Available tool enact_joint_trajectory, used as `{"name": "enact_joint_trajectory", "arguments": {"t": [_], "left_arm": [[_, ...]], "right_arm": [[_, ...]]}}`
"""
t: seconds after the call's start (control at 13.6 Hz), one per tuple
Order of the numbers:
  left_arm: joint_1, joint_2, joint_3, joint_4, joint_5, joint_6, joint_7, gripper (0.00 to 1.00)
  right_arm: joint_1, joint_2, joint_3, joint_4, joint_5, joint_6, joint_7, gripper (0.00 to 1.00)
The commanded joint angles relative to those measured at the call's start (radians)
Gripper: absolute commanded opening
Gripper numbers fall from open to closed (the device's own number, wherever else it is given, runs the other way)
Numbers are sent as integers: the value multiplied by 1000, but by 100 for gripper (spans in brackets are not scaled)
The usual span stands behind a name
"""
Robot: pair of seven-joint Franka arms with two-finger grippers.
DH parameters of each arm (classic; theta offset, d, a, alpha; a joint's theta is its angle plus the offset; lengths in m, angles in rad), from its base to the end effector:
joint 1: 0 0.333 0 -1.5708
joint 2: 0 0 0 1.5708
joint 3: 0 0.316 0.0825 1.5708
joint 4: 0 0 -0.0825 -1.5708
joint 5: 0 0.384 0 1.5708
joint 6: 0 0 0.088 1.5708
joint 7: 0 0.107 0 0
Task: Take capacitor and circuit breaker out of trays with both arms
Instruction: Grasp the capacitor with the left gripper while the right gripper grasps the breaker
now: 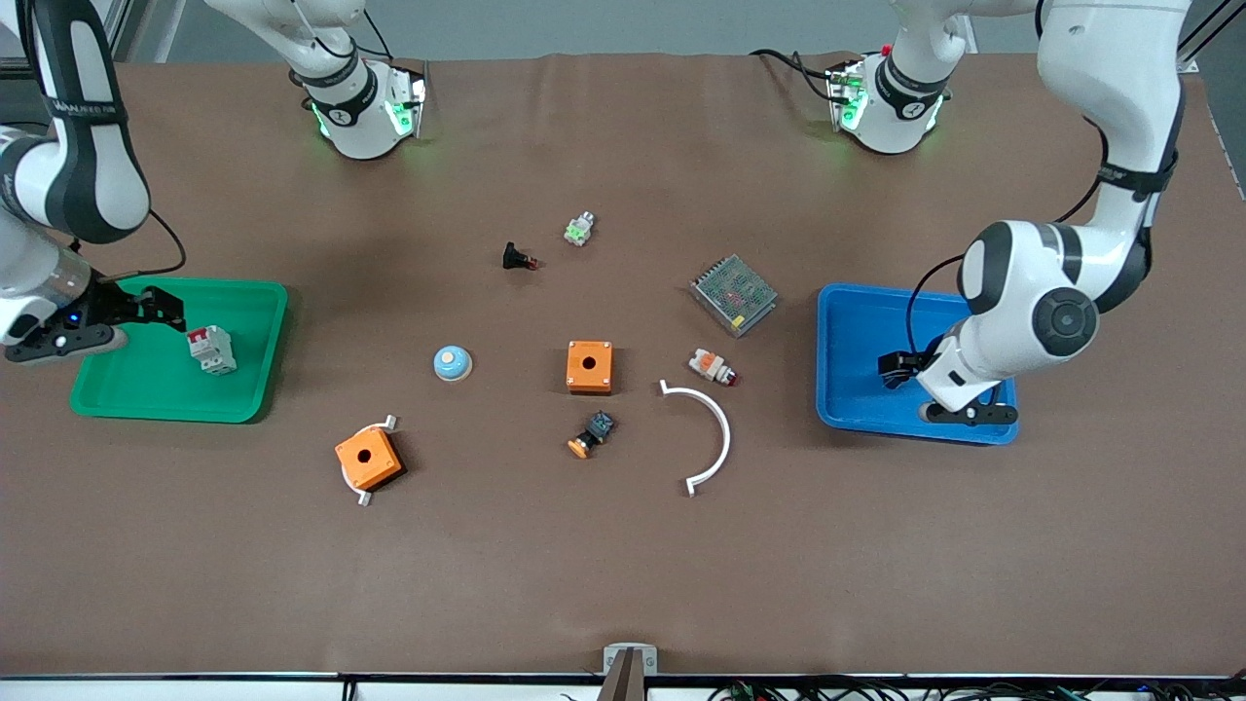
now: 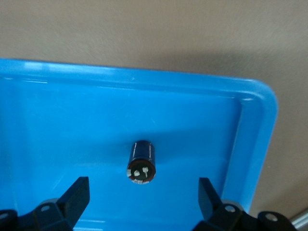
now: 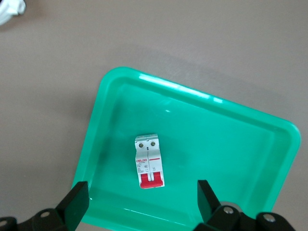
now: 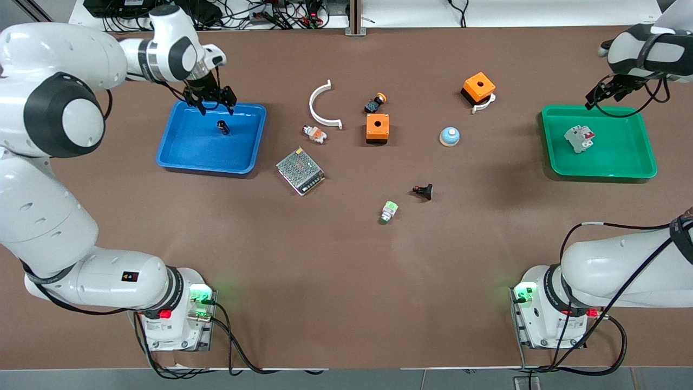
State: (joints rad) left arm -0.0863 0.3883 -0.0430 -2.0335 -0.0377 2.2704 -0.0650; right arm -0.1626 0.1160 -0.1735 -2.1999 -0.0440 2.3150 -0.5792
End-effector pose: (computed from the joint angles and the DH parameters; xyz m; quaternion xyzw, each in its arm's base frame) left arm 0.5771 -0.0756 0.2411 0.9967 -0.0179 -0.0773 0.0143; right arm 0.5141 -0.1799 0.3315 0.9903 0.1365 -0.0113 0.0236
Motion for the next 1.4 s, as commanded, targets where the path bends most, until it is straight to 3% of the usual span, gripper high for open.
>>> {"name": "enact_joint_trajectory", "arguments": {"t": [0.0, 0.29, 0.66, 0.88, 1.1, 1.32], "left_arm": [[-4, 3, 2, -57, -1, 63, -9, 98], [0, 11, 2, -74, 22, 66, -9, 90], [0, 17, 2, -74, 32, 66, -9, 63], [2, 21, 2, -70, 32, 67, -10, 45], [2, 23, 3, -63, 32, 70, -10, 31], [3, 24, 3, -60, 32, 70, -10, 26]], "right_arm": [[-14, 40, 15, -8, -16, 35, -17, 100], [-20, 120, 17, -9, -16, 101, -94, 100], [-35, 174, 17, -49, -16, 185, -145, 96], [-49, 195, 17, -75, -16, 234, -180, 88], [-71, 224, 17, -73, -16, 263, -214, 65], [-63, 223, 19, -64, -16, 253, -225, 20]]}}
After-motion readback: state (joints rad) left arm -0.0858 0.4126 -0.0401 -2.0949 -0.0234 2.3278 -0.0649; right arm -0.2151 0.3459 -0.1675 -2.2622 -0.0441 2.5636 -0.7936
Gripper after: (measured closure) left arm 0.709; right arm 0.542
